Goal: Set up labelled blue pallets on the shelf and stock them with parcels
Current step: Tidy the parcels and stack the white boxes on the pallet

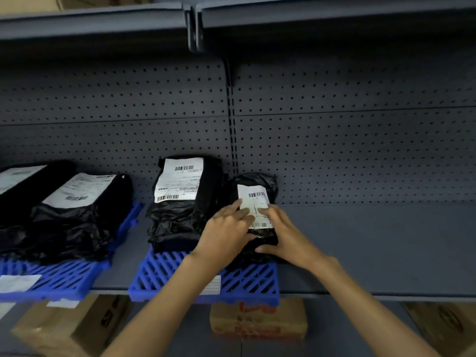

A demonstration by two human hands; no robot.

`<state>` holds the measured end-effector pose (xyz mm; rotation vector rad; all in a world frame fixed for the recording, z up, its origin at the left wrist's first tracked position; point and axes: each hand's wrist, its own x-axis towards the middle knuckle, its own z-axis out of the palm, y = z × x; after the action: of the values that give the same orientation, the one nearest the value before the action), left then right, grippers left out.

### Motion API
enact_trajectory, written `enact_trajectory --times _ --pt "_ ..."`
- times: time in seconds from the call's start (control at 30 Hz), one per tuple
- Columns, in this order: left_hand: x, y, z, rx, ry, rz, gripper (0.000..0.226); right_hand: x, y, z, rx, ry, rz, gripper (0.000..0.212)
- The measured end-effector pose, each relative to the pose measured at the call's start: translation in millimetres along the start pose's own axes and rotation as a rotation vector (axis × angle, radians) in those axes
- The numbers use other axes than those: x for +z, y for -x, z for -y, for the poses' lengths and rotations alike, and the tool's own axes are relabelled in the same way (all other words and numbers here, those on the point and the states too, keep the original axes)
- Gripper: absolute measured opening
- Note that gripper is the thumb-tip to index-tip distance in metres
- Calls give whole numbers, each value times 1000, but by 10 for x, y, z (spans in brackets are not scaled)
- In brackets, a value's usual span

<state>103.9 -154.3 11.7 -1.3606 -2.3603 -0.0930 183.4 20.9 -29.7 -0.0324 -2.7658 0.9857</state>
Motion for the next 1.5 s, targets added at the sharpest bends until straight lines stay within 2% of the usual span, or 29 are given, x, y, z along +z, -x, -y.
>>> enact_trajectory --times 0.07,0.1,0.17,0.23,0.3,0.47,0.6,0.73,0.87,0.97,1.03,1.13,1.3,1.37,1.5 --pt "-119 -43 133 -22 -31 -170 36 54 -43 3 -29 37 -38 89" --pt "-185 -58 249 -73 -46 -221 38 77 -65 0 -35 52 -44 87" --pt "-255 -51 512 -229 -49 -200 47 109 -106 3 -43 83 -54 80" --pt "-203 -3 714 -350 -37 -87 58 135 -150 27 -67 124 -92 70" --pt "-91 58 759 -358 -69 -44 60 191 -202 69 -94 161 -140 64" --pt "-62 97 742 -374 -17 -137 58 375 -291 191 -107 191 -204 55" --pt "-82 109 795 -362 35 -173 55 350 -360 143 -79 88 -185 55" --pt "-83 112 808 -360 55 -155 58 501 -411 219 -44 110 -202 57" --pt "-98 128 809 -366 68 -116 62 485 -394 194 -49 115 -113 58" --pt "-128 116 824 -339 73 -90 64 249 -418 151 -41 125 15 61" --pt "-224 114 833 -348 178 -62 57 79 -434 197 -6 158 93 65" --pt "-418 195 879 -358 383 -77 47 -142 -457 442 10 173 34 66" --pt "-685 623 1233 -314 286 -166 40 -174 -555 1217 -188 92 -246 31" --pt "-758 854 1484 -309 222 -145 41 -9 -657 1567 -272 110 -259 23" --pt "-948 1390 1981 -398 153 -122 41 500 -898 2224 -396 173 -201 22"
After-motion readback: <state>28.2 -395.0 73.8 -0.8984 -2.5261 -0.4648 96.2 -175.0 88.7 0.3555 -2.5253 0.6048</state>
